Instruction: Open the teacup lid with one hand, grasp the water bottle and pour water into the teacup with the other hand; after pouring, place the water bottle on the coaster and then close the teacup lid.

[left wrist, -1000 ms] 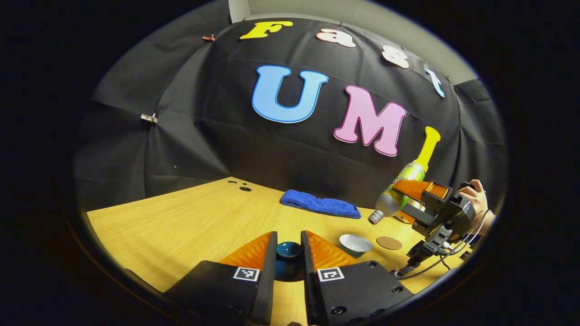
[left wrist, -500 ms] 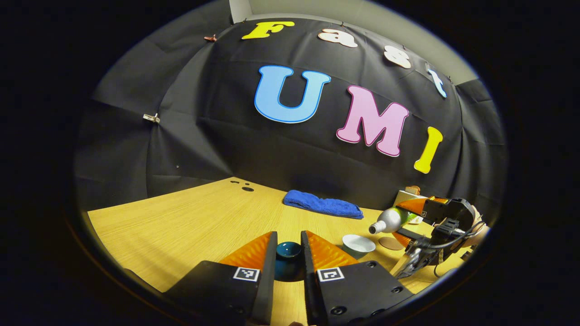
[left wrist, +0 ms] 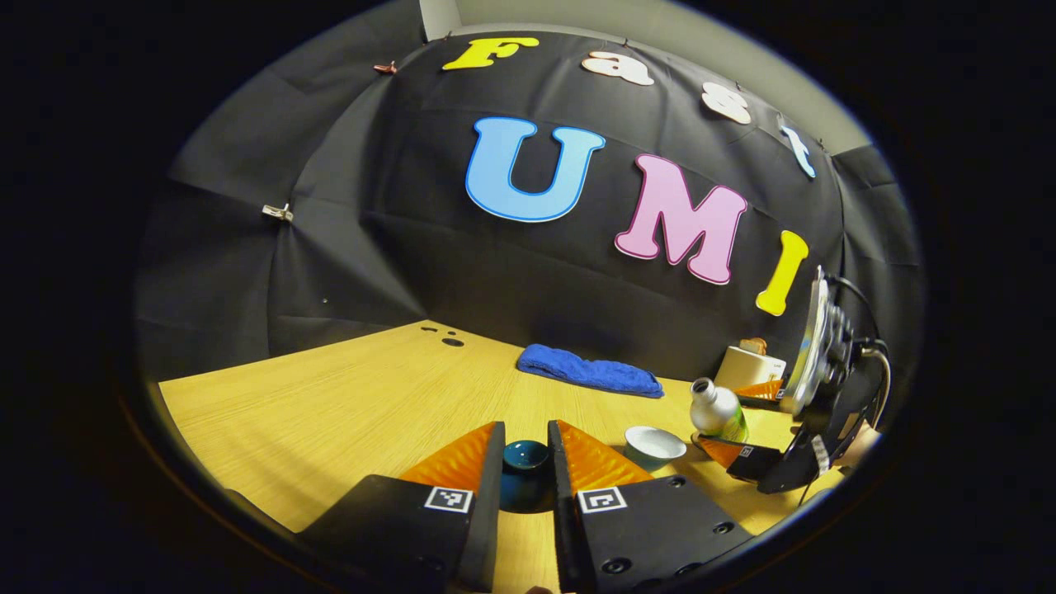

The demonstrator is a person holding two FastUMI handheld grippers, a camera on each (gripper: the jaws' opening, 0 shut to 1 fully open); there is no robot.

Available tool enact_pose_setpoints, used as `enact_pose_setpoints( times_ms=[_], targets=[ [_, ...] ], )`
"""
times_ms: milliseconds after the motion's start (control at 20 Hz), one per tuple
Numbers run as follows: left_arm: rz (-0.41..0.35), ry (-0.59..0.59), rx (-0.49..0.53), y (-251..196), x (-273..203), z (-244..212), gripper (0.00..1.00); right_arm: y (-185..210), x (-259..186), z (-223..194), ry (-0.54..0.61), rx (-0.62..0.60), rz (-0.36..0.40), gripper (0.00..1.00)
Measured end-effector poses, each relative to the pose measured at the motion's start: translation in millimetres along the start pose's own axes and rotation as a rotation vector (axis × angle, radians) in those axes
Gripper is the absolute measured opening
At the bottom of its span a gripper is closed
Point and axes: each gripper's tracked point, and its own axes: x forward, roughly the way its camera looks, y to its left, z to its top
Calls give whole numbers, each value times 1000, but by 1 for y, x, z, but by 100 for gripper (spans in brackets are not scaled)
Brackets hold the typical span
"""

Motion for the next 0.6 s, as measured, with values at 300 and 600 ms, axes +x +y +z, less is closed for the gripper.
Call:
enact_pose_setpoints(
  times_ms=[300, 600],
  targets=[
    [-5, 6, 1, -4, 2, -2, 35, -24, -11, 17, -100, 397, 0, 83],
    [-10, 11, 13, -7, 2, -4, 32, -34, -8, 7, -82, 569, -33, 81]
  ],
)
